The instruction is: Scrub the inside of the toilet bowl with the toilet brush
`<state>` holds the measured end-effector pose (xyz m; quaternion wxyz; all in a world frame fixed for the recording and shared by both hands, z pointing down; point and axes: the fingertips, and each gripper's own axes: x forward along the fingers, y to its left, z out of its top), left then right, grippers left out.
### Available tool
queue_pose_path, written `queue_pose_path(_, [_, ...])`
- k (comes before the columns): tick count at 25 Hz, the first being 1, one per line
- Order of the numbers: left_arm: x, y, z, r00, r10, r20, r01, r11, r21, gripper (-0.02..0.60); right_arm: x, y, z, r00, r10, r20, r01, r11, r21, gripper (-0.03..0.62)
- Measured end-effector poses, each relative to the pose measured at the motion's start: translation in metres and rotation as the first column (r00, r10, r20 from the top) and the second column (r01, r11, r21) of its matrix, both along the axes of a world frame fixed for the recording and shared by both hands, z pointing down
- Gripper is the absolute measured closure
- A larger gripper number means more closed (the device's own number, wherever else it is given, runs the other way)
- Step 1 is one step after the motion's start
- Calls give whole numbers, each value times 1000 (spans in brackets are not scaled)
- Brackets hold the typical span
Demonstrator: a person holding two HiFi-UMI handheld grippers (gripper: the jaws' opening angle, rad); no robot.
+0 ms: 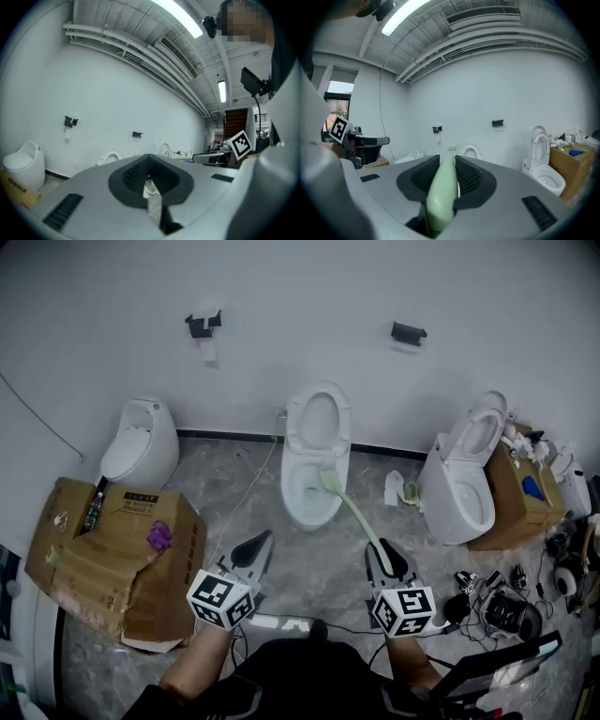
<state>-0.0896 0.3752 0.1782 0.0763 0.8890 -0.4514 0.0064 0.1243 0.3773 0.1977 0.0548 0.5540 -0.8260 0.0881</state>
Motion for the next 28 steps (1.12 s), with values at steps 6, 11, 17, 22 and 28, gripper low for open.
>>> queue_pose_path(6, [24,-30,4,1000,-29,1,29,999,-33,572,24,-32,0,1000,-28,8,28,1000,8,484])
queue_pose_path(11, [44,-50,1,998,-52,17,53,998,-19,572,44,-55,6,999,-51,19,51,999,-3,484])
queue_pose_path(17, [54,-67,7,995,-94,31,95,995,-37,572,67,-77,11,998,-67,22,67,998,-5,484])
queue_pose_path(22, [58,-73,8,994,-100,39,102,994,-40,572,74,-84,13,997,-62,37,62,998,-8,484])
queue_pose_path(28, [59,-93,9,995,-89,34,90,995,-32,572,69,-98,16,998,-67,22,67,998,-17,484])
